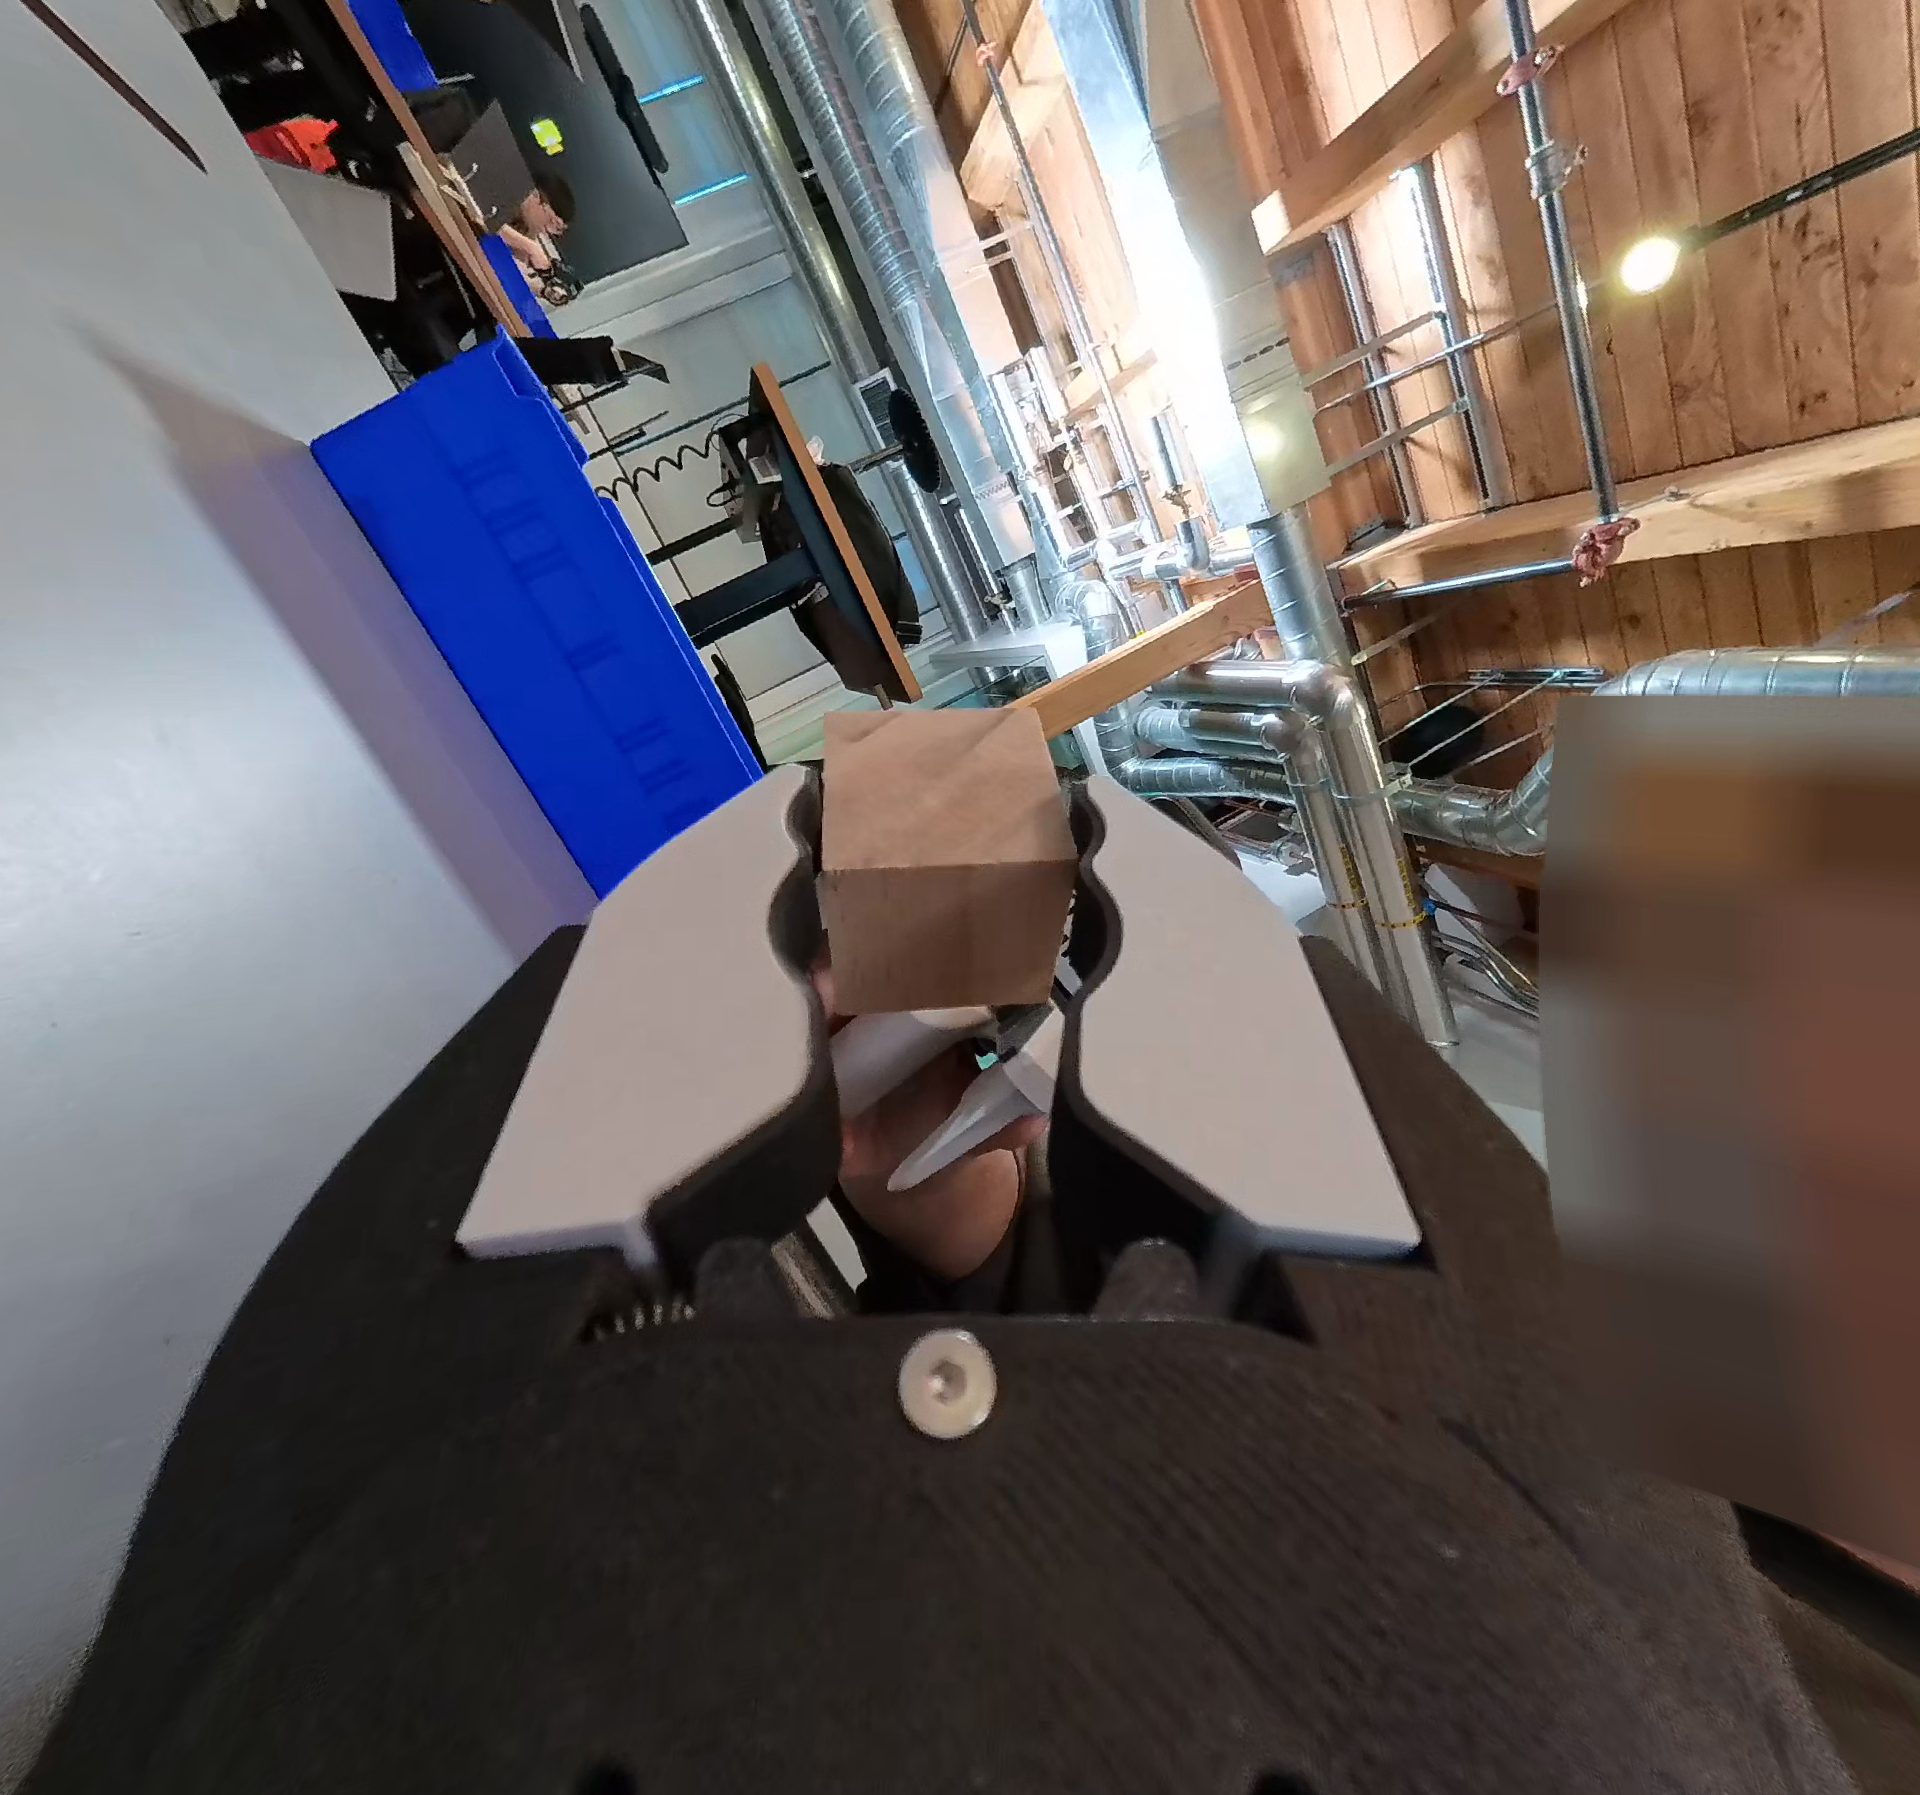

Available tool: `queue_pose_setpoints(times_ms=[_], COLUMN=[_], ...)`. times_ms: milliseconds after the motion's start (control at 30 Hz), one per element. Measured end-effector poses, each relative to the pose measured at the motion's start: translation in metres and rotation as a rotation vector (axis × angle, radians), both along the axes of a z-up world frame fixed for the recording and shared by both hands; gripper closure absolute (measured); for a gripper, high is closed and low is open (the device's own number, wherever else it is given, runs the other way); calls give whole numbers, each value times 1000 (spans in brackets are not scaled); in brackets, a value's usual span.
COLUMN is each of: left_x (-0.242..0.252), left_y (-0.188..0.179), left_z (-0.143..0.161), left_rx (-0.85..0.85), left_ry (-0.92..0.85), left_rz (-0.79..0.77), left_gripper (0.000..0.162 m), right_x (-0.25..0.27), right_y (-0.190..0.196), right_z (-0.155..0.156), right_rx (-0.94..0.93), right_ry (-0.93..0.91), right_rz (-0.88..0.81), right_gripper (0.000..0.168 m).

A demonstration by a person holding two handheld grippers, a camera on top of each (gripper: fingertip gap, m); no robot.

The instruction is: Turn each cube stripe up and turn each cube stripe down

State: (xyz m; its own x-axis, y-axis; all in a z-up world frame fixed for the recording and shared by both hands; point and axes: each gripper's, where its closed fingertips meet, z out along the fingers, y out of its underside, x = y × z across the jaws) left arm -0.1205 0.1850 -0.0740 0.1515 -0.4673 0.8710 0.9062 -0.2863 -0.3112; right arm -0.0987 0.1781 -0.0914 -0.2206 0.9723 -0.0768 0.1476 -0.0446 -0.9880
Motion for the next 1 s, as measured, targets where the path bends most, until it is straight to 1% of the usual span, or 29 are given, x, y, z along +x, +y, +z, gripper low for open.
queue_pose_setpoints(times_ms=[300, 533, 633, 700, 800, 1000], left_x=[2, 7, 15, 19, 23, 26], left_y=[1, 8, 10, 12, 11, 10], left_z=[0, -11, -13, -13, -11, -15], left_rx=[1, -37, -38, -40, -17, -10], left_ry=[-52, -189, -240, -275, -300, -319], left_rz=[-1, 22, 5, -1, -27, -58], left_gripper=[118, 118, 117, 117, 117, 117], right_x=[0, -3, -3, 0, 2, 2], right_y=[0, 1, 4, 5, 5, 6], right_z=[1, -1, 0, 4, 9, 7], right_rx=[37, 137, 215, 280, 347, 339], right_ry=[17, 48, 68, 103, 127, 84], right_rz=[-10, -55, -92, -102, -107, -92], right_gripper=[100, 103, 111, 123, 124, 124])
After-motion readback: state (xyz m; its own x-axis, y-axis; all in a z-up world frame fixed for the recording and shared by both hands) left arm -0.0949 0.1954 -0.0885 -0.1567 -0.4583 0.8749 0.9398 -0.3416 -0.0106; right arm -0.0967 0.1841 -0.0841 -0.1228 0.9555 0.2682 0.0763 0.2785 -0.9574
